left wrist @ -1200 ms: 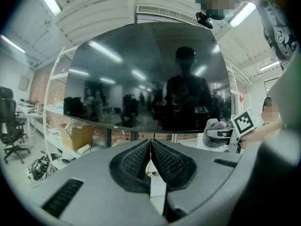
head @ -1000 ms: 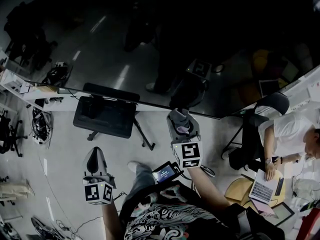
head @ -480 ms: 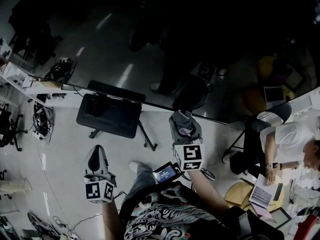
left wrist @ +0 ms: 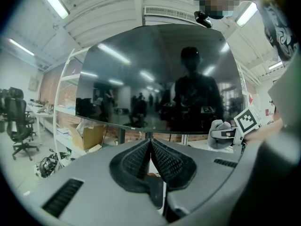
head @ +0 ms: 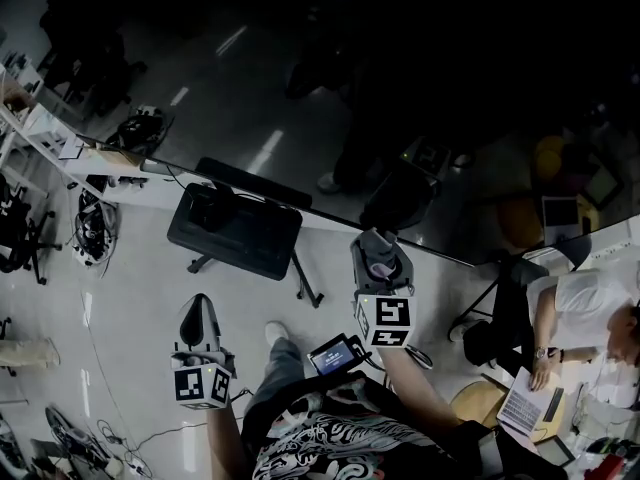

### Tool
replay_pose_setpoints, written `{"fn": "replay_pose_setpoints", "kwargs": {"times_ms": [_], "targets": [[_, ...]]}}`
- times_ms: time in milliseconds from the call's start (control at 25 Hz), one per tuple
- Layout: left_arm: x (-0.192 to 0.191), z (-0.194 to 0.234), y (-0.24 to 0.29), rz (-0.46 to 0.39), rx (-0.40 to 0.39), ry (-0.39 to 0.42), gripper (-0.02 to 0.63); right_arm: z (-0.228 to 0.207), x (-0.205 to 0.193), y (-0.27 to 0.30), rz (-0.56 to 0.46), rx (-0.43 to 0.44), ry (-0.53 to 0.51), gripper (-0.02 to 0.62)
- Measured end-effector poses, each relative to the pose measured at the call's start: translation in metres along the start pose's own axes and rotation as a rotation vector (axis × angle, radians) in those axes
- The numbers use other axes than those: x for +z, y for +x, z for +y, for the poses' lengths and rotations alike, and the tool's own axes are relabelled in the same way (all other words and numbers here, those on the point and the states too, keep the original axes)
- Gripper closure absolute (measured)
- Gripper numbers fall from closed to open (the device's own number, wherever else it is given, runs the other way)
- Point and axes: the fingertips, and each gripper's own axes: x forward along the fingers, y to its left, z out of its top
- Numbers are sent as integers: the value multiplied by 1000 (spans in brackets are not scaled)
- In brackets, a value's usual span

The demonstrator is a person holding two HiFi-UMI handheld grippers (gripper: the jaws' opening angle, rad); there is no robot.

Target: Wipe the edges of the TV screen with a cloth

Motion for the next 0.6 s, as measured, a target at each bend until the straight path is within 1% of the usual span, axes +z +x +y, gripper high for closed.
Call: {"fn": "replay_pose_setpoints", "kwargs": {"times_ms": [280,440,600], "targets": [[-1,15,-5,-3,13,-18,589,12,0,9,16,-8,5,385],[1,23,-3,-2,9,-8,588,18,2,12,13,-10,-3,385],[4,33,5,-11,-6,1,588,23,3,18,13,-33,-1,385]]}}
